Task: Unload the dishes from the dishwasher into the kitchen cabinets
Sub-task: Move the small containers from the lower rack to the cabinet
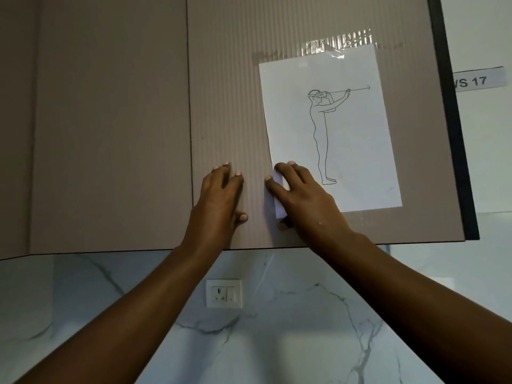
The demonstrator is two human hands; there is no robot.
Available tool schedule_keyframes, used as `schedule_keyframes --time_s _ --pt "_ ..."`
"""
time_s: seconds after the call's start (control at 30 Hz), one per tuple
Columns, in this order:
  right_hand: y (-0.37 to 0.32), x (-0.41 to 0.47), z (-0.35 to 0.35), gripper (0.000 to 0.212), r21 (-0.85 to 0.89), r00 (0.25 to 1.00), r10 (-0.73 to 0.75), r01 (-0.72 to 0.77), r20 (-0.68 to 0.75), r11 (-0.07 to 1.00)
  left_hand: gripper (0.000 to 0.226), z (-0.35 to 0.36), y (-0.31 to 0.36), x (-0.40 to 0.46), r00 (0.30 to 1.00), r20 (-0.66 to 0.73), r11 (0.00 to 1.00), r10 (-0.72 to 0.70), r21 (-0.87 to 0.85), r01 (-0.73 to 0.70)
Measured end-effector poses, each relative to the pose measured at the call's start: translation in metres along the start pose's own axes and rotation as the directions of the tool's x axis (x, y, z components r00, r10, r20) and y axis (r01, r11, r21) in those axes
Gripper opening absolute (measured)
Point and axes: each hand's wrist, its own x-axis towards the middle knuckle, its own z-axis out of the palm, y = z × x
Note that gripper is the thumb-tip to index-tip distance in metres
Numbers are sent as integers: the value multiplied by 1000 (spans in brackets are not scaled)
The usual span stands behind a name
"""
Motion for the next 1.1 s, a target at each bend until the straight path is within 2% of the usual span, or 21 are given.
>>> schedule_keyframes --time_s 0.13,0.27,0.37,0.43,0.5,0.53,0.63,0.7,0.8,0.97,1.03,1.1 --pt "-12 2 -8 98 3 996 9 -9 89 1000 82 -4 0 1 994 105 996 -3 93 -7" --pt "-31 -6 7 94 35 995 -51 48 89 998 94 3 -7 0 987 158 994 -10 112 -7" --pt "-34 -4 18 88 67 998 -46 44 37 997 93 8 -13 2 998 60 998 5 60 -9" --pt "-35 -1 13 87 41 997 -60 58 53 997 86 10 -12 0 994 108 1000 -5 -6 5" --pt "-34 4 11 86 12 995 -51 51 83 999 72 11 -10 7 995 96 995 -4 -97 14" --pt "-36 5 11 86 2 995 -49 49 92 999 73 11 -9 7 997 78 994 10 -107 -2" --pt "-34 3 21 87 20 995 -43 41 88 999 93 16 -14 4 991 134 999 -1 53 -6" --pt "-31 0 24 87 19 997 -51 50 66 999 94 16 -18 4 992 123 997 -18 72 9" --pt "-33 1 18 84 -8 995 -54 55 86 998 91 12 -17 4 994 105 995 18 92 -28" --pt "-51 -3 -12 74 -64 970 9 7 245 998 75 -18 -1 8 973 229 988 11 148 -46" --pt "-59 -19 -19 60 -21 974 66 -63 217 998 65 -25 0 9 953 303 987 31 141 -77" --pt "-71 -48 -25 54 -23 977 86 -83 197 996 52 -29 0 -9 942 334 998 33 40 -49"
